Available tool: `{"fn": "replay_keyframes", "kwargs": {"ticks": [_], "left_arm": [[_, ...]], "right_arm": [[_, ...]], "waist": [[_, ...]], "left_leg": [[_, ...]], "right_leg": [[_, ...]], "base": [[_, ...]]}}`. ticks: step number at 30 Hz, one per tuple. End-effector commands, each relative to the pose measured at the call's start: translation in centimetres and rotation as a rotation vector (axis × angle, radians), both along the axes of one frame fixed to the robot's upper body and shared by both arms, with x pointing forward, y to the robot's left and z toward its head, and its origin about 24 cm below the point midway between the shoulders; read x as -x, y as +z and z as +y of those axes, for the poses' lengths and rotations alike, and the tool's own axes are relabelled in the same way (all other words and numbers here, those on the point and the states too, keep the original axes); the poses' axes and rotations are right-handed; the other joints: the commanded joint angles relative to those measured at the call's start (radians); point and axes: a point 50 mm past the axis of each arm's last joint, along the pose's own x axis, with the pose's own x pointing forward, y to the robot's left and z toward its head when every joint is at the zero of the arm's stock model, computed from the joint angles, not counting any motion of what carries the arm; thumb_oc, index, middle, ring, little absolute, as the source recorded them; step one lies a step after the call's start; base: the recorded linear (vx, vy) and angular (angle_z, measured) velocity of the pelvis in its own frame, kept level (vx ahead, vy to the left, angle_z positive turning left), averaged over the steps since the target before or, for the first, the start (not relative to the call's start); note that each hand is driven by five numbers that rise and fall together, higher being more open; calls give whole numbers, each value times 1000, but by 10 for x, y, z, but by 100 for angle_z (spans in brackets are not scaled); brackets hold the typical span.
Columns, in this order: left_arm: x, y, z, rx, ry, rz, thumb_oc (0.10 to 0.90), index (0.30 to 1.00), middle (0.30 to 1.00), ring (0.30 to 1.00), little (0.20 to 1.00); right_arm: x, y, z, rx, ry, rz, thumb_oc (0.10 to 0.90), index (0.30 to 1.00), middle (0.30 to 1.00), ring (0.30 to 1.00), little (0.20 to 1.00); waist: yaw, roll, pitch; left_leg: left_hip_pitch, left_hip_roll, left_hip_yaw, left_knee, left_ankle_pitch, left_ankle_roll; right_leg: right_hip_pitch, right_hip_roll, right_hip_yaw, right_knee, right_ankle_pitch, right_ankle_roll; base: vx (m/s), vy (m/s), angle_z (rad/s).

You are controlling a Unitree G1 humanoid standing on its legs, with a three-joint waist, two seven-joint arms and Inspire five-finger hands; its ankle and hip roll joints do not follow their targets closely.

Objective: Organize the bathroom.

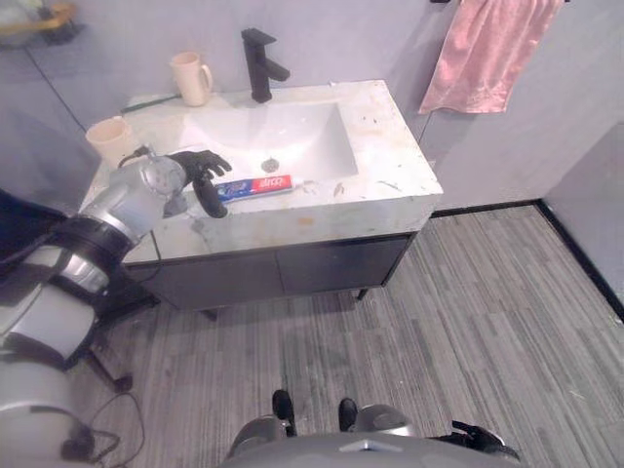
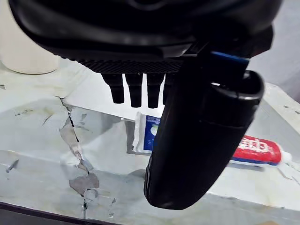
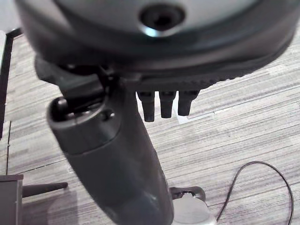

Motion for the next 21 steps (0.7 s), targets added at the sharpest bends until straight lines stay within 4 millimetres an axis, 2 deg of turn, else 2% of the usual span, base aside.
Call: {"fn": "replay_keyframes", "kwargs": {"ticks": [1, 8, 21], "left_arm": [[-6, 66, 18, -54, 103, -257, 800, 900, 900, 900, 900], [-9, 62, 21, -30, 143, -226, 800, 900, 900, 900, 900], [0, 38, 30, 32, 109, -66, 800, 900, 900, 900, 900]], "right_arm": [[2, 3, -6, 21, 21, -17, 800, 900, 900, 900, 900], [7, -1, 6, 7, 55, 3, 800, 900, 900, 900, 900], [4, -1, 3, 22, 43, 21, 800, 900, 900, 900, 900]], "waist": [[-44, 76, -57], [-65, 99, -86], [-41, 112, -106]], "left_leg": [[48, 10, -64, -35, -48, -44], [80, 1, -47, -69, -60, -38], [91, 5, -46, -74, -73, -31]], "right_leg": [[6, 22, -54, 109, -131, 92], [-4, 11, -59, 117, -139, 102], [1, 9, -73, 104, -148, 98]], "base": [[139, 94, -18], [57, 35, -7], [-10, -5, -1]]}}
